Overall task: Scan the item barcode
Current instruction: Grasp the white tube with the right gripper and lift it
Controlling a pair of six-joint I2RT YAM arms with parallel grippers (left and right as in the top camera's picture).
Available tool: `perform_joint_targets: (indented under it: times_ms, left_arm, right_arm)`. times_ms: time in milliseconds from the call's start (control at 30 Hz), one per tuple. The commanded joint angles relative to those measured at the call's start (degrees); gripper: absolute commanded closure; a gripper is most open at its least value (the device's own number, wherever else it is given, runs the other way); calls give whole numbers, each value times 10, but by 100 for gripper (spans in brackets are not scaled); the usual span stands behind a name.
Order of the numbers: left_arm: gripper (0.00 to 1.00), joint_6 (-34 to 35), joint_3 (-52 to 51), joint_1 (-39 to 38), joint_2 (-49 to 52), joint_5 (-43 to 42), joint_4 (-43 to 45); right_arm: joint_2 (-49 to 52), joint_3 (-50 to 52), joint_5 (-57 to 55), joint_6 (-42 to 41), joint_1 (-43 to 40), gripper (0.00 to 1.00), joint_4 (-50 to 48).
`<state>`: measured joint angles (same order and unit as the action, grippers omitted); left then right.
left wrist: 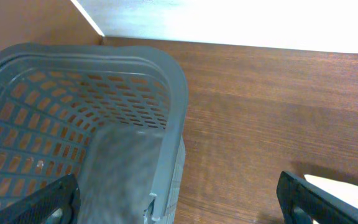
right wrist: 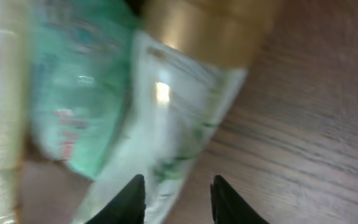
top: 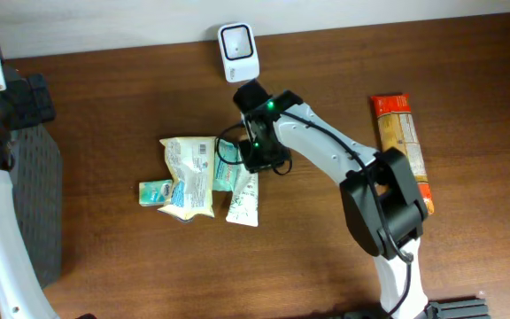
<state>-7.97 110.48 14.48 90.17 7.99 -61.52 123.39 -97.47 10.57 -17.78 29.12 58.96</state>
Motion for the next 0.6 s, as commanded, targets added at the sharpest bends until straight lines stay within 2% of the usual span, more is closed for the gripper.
perform_joint_targets:
  times_ms: [0, 333, 400, 467, 567]
  left_arm:
    - [1, -9, 3, 2, -2, 0, 1]
    - [1, -9, 3, 2, -2, 0, 1]
    - [1, -9, 3, 2, -2, 0, 1]
    - [1, -9, 3, 2, -2, 0, 1]
    - [1, -9, 3, 2, -2, 0, 1]
  right_arm:
    - [32, 6, -26, -9, -24, 67, 17]
    - [44, 6, -21, 47, -127, 66, 56]
    - [44, 6, 10, 91, -147, 65, 55]
    - [44, 4, 84, 139, -165, 49, 55]
    - [41, 3, 277, 223, -195, 35, 56]
